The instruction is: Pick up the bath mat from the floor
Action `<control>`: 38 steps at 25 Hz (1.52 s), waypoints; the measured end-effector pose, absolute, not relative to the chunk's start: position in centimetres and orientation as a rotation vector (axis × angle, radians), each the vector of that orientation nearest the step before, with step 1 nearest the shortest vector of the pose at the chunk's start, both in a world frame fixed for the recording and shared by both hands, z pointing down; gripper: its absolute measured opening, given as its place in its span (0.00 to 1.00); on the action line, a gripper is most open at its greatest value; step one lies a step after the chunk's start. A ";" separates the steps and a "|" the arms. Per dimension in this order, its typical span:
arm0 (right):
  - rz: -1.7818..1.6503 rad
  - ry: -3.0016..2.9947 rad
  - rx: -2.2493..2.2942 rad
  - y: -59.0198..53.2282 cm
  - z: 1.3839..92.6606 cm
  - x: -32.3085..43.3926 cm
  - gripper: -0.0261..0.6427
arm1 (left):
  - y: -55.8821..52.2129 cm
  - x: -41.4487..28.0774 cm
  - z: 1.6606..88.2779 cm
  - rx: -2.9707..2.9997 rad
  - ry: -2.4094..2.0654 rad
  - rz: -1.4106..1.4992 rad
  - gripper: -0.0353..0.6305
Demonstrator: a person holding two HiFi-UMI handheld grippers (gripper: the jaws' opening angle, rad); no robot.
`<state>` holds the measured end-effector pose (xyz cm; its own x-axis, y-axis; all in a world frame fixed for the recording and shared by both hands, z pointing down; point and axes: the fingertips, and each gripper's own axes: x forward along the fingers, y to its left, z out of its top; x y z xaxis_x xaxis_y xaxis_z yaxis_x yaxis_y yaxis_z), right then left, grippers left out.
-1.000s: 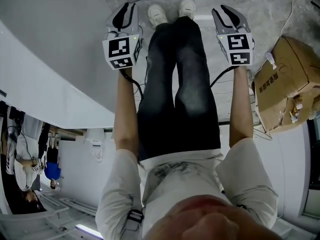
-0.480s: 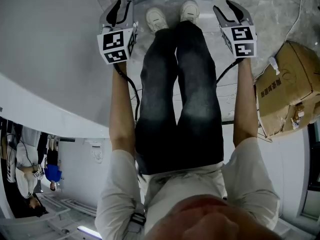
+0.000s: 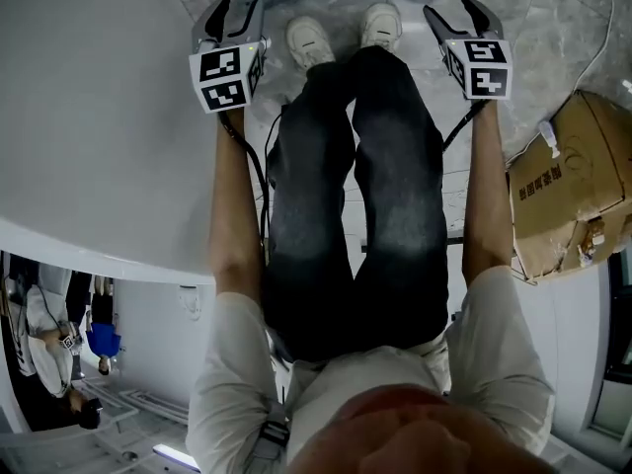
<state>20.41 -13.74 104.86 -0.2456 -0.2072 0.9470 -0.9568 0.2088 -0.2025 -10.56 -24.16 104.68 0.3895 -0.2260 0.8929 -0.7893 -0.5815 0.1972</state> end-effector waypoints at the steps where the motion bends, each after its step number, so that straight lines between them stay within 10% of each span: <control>1: 1.124 -1.628 1.129 -13.7 105.5 20.6 0.51 | -24.1 -10.6 105.3 2.022 -0.867 1.168 0.36; 21: 1.284 -1.532 1.193 -12.7 117.0 21.2 0.76 | -23.0 -12.2 116.8 1.911 -0.824 1.217 0.63; 32: 1.363 -1.475 1.275 -12.3 120.4 22.2 0.75 | -21.6 -12.7 120.6 1.872 -0.729 1.289 0.64; 38: 1.397 -1.484 1.298 -12.1 121.5 22.2 0.53 | -21.3 -12.1 121.7 1.871 -0.705 1.278 0.64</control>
